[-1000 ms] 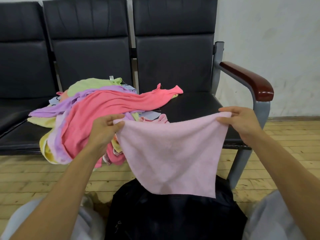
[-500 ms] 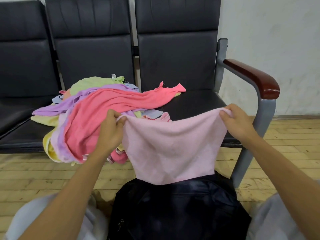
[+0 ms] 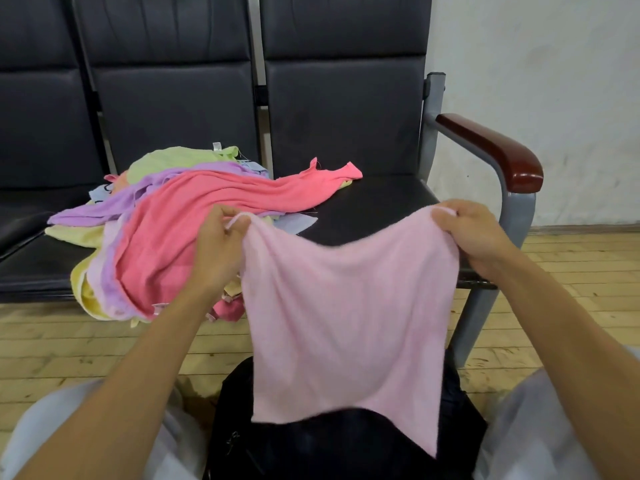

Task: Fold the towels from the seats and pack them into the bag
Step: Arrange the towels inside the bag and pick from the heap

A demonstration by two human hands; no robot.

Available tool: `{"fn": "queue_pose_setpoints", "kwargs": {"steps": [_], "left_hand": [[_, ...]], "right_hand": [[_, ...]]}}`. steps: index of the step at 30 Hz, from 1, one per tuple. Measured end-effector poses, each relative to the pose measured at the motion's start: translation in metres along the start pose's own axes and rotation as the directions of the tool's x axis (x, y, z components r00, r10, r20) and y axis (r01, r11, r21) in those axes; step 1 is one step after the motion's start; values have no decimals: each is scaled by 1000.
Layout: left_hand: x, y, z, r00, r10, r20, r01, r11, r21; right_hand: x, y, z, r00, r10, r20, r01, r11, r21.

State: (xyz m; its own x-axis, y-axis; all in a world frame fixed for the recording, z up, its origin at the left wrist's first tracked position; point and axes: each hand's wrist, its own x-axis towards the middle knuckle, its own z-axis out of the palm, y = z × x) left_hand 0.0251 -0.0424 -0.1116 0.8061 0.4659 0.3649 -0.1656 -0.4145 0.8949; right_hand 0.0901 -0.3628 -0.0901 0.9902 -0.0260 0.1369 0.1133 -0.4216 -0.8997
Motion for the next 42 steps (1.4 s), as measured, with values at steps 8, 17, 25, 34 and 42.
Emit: {"fn": "queue_pose_setpoints", "kwargs": {"steps": [8, 17, 25, 34, 42], "left_hand": [[3, -2, -12, 952, 254, -168, -201, 939, 280], [8, -7, -16, 953, 266, -142, -225, 941, 254], [9, -13, -22, 957, 270, -104, -233, 933, 274], [12, -14, -23, 966, 243, -86, -210, 936, 281], [10, -12, -21, 956, 273, -103, -225, 915, 335]], "right_hand": [[0, 0, -6, 927, -215, -309, 120, 947, -298], [3, 5, -12, 916, -262, -303, 147, 924, -353], [7, 14, -12, 923, -261, -282, 115, 888, -445], [10, 22, -10, 931, -234, -280, 75, 872, -483], [6, 20, -15, 929, -174, -327, 45, 929, -368]]}}
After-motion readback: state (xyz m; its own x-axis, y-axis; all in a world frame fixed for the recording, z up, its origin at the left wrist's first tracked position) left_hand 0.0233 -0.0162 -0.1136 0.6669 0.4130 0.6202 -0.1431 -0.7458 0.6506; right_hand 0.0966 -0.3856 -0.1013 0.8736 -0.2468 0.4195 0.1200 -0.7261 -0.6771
